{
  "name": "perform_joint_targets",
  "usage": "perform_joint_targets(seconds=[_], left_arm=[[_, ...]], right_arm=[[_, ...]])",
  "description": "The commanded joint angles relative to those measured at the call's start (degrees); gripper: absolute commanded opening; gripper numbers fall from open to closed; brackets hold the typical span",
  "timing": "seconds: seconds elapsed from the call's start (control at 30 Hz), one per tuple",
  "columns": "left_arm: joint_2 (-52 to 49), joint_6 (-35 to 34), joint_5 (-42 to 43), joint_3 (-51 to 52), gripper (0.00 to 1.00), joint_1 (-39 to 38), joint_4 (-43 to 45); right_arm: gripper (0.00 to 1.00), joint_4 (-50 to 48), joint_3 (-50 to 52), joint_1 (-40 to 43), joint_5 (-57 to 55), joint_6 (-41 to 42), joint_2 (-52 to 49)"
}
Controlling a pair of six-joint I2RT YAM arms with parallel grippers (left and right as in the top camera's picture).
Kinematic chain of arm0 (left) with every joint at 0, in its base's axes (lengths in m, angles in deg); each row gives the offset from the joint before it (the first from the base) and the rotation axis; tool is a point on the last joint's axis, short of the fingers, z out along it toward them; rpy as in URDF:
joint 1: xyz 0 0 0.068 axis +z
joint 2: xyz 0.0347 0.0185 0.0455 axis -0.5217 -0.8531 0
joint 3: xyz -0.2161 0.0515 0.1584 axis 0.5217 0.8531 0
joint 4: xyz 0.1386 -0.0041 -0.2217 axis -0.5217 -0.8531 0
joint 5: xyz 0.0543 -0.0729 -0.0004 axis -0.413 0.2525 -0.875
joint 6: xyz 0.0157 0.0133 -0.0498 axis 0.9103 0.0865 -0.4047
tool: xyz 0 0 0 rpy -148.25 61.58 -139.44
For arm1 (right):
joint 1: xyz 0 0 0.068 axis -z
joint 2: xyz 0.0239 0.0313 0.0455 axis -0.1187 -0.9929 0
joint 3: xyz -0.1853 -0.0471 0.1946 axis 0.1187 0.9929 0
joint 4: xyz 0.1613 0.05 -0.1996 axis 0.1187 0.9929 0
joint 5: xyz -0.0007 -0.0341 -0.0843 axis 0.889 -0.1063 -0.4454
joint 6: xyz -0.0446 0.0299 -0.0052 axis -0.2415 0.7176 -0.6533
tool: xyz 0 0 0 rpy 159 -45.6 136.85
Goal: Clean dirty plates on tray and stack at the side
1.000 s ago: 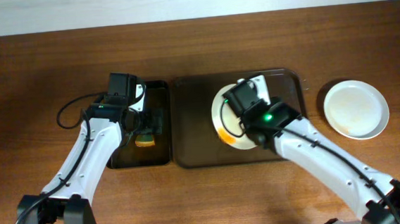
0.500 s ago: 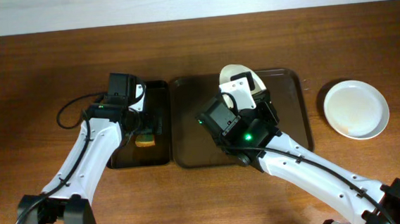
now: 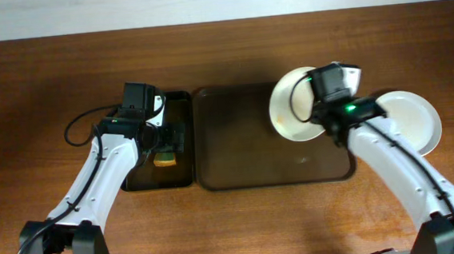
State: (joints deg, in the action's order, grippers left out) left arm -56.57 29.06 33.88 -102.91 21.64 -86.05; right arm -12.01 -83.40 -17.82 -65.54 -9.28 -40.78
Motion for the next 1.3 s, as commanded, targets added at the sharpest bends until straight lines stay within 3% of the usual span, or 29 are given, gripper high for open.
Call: perform_joint_targets(seconds=[0.0, 0.2, 0.3, 0.37, 0.43, 0.63, 0.77, 0.8, 0.9, 0.93, 1.0, 1.1, 1.17, 1.27], left_arm=[[0.35, -0.15, 0.07, -0.42, 1.00, -0.11, -0.04], [0.35, -0.15, 0.07, -0.42, 1.00, -0.11, -0.04], [0.35, -0.15, 0.07, -0.42, 1.00, -0.11, -0.04], [0.35, -0.15, 0.07, -0.42, 1.00, -0.11, -0.04], [0.35, -0.15, 0.07, -0.42, 1.00, -0.11, -0.04], [0.35, -0.15, 0.07, -0.42, 1.00, -0.11, -0.52], [0.35, -0.15, 0.04, -0.42, 1.00, -0.17, -1.09], [0.35, -0.15, 0.04, -0.42, 1.00, -0.17, -1.09], [0.35, -0.13, 0.04, -1.42, 1.00, -0.15, -1.29], [0.35, -0.13, 0.04, -2.82, 1.00, -0.15, -2.23], [0.35, -0.17, 0.07, -6.23, 1.00, -0.15, -5.66], [0.81, -2.69, 0.09, -9.16, 1.00, 0.68, -11.63], [2.19, -5.07, 1.92, -9.14, 1.00, 2.29, -13.99], [8.68, -2.82, 3.02, -7.32, 1.00, 3.19, -15.02]], right_arm=[[0.04, 0.85, -0.94, 13.35, 13.05, 1.11, 0.81], [0.04, 1.38, -0.92, 38.49, 13.20, 1.18, 0.79], [0.04, -0.11, -0.92, 45.64, 13.20, 1.77, 0.68], [0.06, -0.37, -0.92, 47.08, 13.20, 1.79, 0.57], [0.27, -1.03, -0.92, 47.01, 13.57, 1.79, 0.13], [0.31, 0.94, -0.87, 46.88, 27.96, -0.33, -0.39], [0.32, 5.88, -0.87, 43.19, 30.69, -4.42, -0.39], [0.34, 6.75, -0.87, 40.72, 35.56, -9.70, -0.39], [0.51, 8.37, -0.90, 31.36, 41.33, -20.37, -0.24], [0.62, 8.41, -0.90, 27.96, 41.05, -21.90, 0.07], [0.98, 8.68, -1.07, 20.11, 38.10, -23.23, 1.25], [0.98, 11.65, -2.84, 10.73, 29.92, -23.47, 3.28], [0.98, 12.59, -3.02, 8.02, 29.83, -23.08, 4.83], [0.99, 18.12, -2.69, 7.21, 30.73, -22.77, 9.03]])
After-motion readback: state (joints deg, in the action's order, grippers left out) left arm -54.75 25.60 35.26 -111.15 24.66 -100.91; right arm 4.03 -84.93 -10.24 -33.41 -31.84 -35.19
